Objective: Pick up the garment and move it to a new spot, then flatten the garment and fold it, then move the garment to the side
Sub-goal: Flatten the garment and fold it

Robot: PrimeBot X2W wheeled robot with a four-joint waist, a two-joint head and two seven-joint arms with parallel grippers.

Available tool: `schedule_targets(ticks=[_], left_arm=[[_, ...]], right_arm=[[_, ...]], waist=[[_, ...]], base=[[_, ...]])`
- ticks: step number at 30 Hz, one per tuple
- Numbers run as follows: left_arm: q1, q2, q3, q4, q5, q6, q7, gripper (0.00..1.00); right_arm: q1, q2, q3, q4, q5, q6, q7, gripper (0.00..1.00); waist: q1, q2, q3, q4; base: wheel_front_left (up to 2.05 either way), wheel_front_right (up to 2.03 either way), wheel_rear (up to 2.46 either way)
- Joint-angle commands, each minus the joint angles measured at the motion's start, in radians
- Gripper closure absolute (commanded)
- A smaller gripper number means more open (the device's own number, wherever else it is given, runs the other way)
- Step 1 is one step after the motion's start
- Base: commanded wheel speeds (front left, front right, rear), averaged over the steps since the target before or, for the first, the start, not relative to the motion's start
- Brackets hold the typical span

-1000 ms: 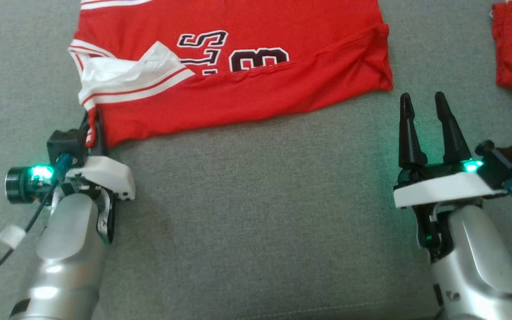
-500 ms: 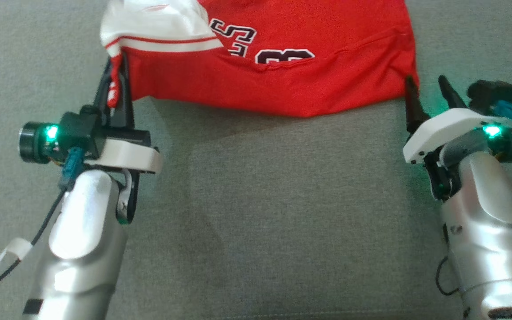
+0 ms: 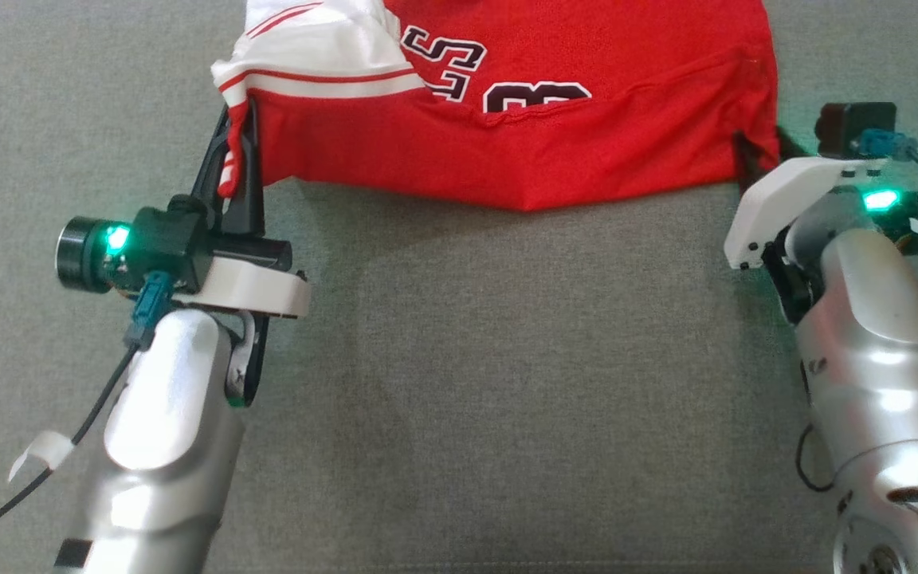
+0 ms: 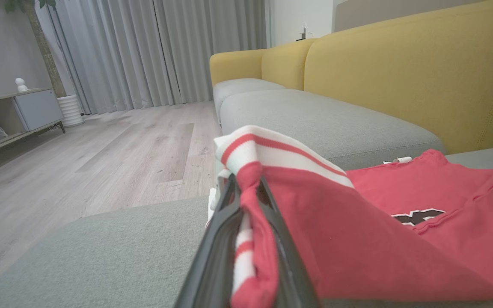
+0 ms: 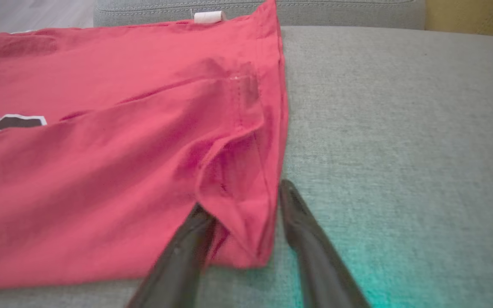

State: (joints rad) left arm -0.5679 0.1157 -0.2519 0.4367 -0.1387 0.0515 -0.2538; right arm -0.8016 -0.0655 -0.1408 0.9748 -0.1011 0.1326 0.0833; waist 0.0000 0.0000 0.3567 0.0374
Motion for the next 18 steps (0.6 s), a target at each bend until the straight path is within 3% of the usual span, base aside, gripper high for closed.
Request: schedule_targets(ticks=[1,9,18], left_arm=[[-0.011,0.028,0.042,-0.027,0.009,-0.003,-0.008,1.0],[0.019,0.043,0.047,0.056,0.007,-0.008,-0.008,1.0],[0.089,0.073,0.039,0.125,-0.004,-0.024,-0.004,1.0]], right_arm=[[0.008,0.015,0.021,0.025,-0.003,-0.002,-0.003,1.0],[0.024,0.015,-0.012,0.069,-0.009,-0.002,-0.089,1.0],[0.097,0.015,-0.036,0.066,-0.029,-0.002,-0.095,1.0]], waist=[[0.0,0.0,-0.004,-0.002],[0.0,0.0,-0.064,-0.023],[0.0,0.0,-0.156,-0.06]], base=[[0.0,0.0,0.0],[0.0,0.0,0.0],[0.0,0.0,0.0]])
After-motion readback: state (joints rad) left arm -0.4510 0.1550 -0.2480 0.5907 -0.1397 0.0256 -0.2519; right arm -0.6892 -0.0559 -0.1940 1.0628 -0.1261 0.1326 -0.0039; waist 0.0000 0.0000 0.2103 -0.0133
